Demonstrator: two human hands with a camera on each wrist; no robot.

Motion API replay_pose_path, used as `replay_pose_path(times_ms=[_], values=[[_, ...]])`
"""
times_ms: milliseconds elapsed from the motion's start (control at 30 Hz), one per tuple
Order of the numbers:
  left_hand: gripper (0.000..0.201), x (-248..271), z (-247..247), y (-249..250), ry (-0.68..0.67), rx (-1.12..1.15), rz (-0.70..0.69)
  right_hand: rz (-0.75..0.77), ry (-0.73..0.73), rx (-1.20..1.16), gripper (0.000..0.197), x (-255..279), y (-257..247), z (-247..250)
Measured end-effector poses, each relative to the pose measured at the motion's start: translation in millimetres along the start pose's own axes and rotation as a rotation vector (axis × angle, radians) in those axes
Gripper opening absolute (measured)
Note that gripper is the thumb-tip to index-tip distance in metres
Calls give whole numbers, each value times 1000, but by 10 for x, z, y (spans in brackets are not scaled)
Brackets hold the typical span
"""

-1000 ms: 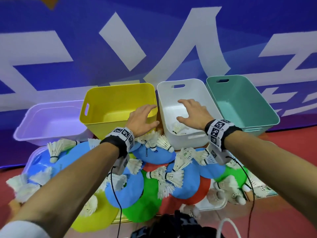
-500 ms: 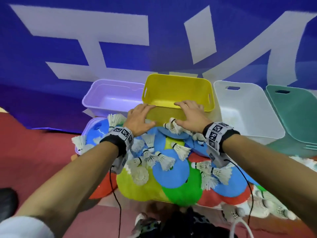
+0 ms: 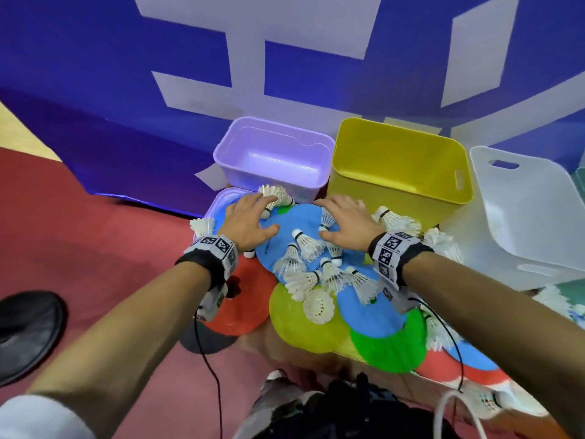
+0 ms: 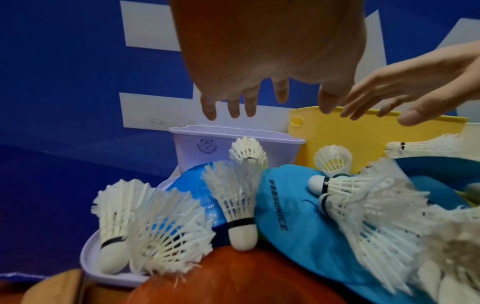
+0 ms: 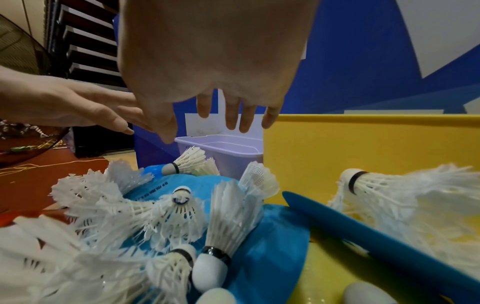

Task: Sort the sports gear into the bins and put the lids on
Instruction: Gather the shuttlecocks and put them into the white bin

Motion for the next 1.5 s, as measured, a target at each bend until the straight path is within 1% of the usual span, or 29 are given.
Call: replay_pose_path(times_ms=[100,267,400,567,767,867,1000,1200,1367,1500], values=[[90,22,-62,-71,-11,22,26,-50,-62,5,72,-44,-1,-90],[88,-26,-157,-116,-66,10,45,-101,-117,17,75,-59,29,-175],[81,-146,-179,-138,-95,26,82,-115,-161,37,80,-117,76,-216],[83,-335,-171,-206,-111,17,117,-55,-234,85,81,-197,71,-285],[89,-510,-142,-341,-142,1,173,-19,-248,175,72,-329,-15,-335],[90,-615,-145,-417,-165,6,175,16,-266,204,71,-423,-79,-365],[90,-721,-167,-461,-196,44,134,68,-309,232,71,-508,-140,-433],[81,-805,-175,-445,-228,107,110,63,-379,189,68,-542,-114,-495],[70,-833,-181,-402,-189,128,118,26,-408,131,61,-562,-86,-548],[56,-878,-191,-350,-165,142,140,-4,-402,97,59,-588,-86,-553]])
Point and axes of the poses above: each hand's wrist, its own x-axis away from the middle knuckle, its own z-axis out of the back of the hand, y = z × x, the point moved 3 cm from there along -x, towards the middle knuckle, and after that the axes turned 1 degree about -x, right-handed, at the moved point
